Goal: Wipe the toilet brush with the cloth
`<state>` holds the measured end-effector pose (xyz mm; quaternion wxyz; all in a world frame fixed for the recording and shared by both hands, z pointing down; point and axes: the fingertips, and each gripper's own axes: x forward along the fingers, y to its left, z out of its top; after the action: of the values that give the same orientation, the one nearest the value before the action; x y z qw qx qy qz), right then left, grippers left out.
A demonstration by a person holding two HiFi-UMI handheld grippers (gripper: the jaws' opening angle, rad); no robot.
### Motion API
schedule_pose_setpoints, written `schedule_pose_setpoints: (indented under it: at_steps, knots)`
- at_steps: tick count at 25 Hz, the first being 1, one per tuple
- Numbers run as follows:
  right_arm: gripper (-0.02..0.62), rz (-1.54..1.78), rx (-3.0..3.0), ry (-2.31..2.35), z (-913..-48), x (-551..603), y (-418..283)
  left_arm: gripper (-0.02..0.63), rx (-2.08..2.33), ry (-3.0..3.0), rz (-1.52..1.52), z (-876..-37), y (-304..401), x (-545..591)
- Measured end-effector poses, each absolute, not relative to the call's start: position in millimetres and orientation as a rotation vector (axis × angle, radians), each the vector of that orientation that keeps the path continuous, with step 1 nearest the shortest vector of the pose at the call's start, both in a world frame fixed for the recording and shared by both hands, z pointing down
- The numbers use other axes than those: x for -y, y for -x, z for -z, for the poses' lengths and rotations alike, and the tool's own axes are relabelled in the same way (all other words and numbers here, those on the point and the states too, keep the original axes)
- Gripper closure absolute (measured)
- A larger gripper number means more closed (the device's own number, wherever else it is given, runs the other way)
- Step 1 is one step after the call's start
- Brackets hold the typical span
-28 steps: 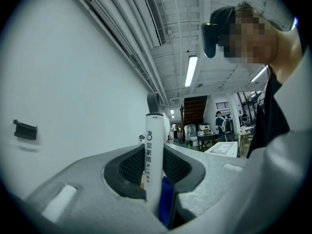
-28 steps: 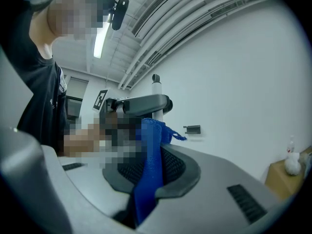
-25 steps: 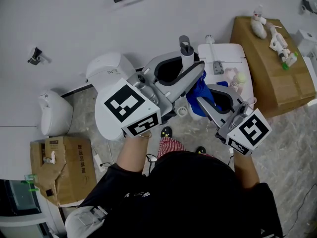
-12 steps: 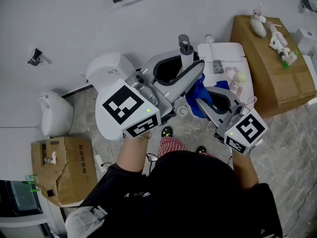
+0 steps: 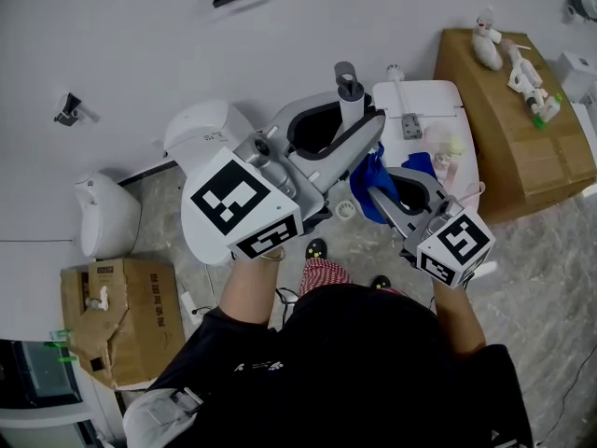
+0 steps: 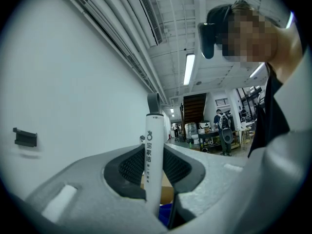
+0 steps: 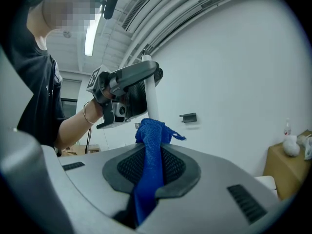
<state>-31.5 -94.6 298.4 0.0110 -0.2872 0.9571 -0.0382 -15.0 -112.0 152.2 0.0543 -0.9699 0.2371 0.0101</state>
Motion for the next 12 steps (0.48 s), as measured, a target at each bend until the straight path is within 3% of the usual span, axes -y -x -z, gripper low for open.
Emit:
schedule_pose_setpoints:
  at_steps: [12]
  knots:
    - [0.532,0.183,-3.028,0.977,-330.4,100.2,30.6,0.515,-0.707,2.933,-0.025,-146.5,11.0,109.5]
